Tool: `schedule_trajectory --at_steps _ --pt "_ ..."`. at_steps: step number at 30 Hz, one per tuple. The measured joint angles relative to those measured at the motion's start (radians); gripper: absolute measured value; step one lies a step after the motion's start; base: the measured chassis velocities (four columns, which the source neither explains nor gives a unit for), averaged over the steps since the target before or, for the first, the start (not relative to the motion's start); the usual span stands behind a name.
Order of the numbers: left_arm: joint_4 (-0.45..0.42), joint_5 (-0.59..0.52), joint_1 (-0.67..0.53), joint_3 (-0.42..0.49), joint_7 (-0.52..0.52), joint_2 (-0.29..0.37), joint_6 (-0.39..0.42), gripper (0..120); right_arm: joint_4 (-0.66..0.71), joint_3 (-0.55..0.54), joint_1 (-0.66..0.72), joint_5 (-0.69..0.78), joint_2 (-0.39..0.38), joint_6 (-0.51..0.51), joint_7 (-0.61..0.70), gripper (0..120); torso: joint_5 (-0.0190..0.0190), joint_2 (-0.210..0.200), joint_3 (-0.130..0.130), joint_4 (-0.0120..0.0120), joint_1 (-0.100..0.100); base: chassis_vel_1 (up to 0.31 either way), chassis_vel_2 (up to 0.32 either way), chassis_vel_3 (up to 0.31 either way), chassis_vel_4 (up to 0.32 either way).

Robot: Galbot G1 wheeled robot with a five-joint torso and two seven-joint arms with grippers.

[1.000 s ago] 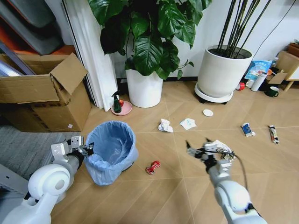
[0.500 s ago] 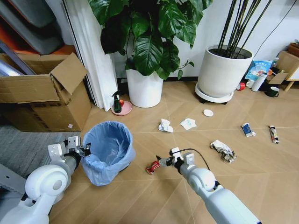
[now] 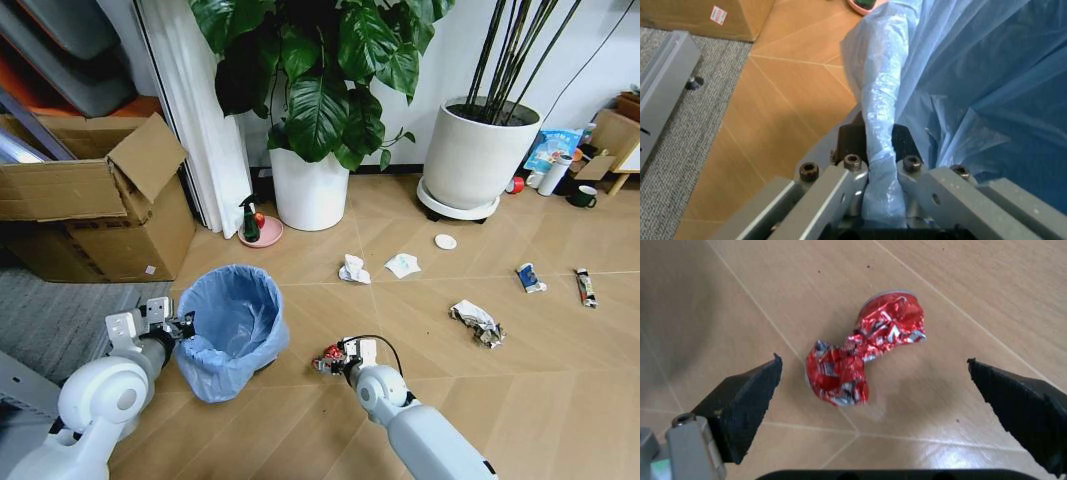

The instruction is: Pick up the trash bin and place the garbage on the floor into it.

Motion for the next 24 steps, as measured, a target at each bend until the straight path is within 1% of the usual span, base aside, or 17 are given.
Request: schedule_trajectory --at_steps 3,13,14,15,18,19,20,21,24 --pt "0.003 0.003 0.001 0.0 0.0 -0.001 0.0 0 -0.028 0.0 0.01 -0.012 0.014 0.017 -0.008 100 -0.0001 0.0 0.0 0.0 0.0 0.0 0.0 0.0 0.0" --pt "0.008 0.002 -0.004 -0.002 0.0 -0.001 0.0 0 -0.108 0.0 0.039 0.006 0.058 0.019 0.005 100 0.0 0.0 0.0 0.0 0.0 0.0 0.0 0.0 0.0" --pt "0.008 0.002 -0.004 -0.002 0.0 -0.002 0.0 0 -0.116 0.001 0.04 0.013 0.061 0.019 0.008 98 0.0 0.0 0.0 0.0001 0.0 0.0 0.0 0.0 0.0" --pt "0.008 0.002 -0.004 -0.002 0.0 -0.002 0.0 0 -0.116 0.001 0.04 0.013 0.061 0.019 0.008 98 0.0 0.0 0.0 0.0001 0.0 0.0 0.0 0.0 0.0" --pt "0.007 0.002 -0.001 -0.001 0.0 -0.003 0.0 0 -0.129 0.006 0.041 0.03 0.068 0.02 0.014 86 0.0 0.0 0.0 0.0 0.0 0.0 0.0 0.0 0.0" --pt "0.007 0.002 -0.001 -0.001 0.0 -0.003 0.0 0 -0.132 0.007 0.041 0.03 0.069 0.02 0.014 84 0.0 0.0 0.0 0.0001 0.0 0.0 0.0 0.0 0.0" --pt "0.007 0.002 0.0 -0.001 -0.001 -0.003 0.0 0 -0.138 0.009 0.041 0.028 0.072 0.023 0.014 77 0.0 0.0 0.0 0.0 0.0 0.0 0.0 0.0 0.0" --pt "0.007 0.002 0.0 -0.001 -0.001 -0.003 0.0 0 -0.138 0.009 0.041 0.028 0.072 0.023 0.014 77 0.0 0.0 0.0 0.0 0.0 0.0 0.0 0.0 0.0" --pt "0.006 0.002 0.0 -0.001 -0.001 -0.002 0.0 0 -0.157 0.016 0.046 0.024 0.079 0.028 0.013 64 0.0 0.0 0.0 0.0001 0.0 0.0 0.0 0.0 0.0"
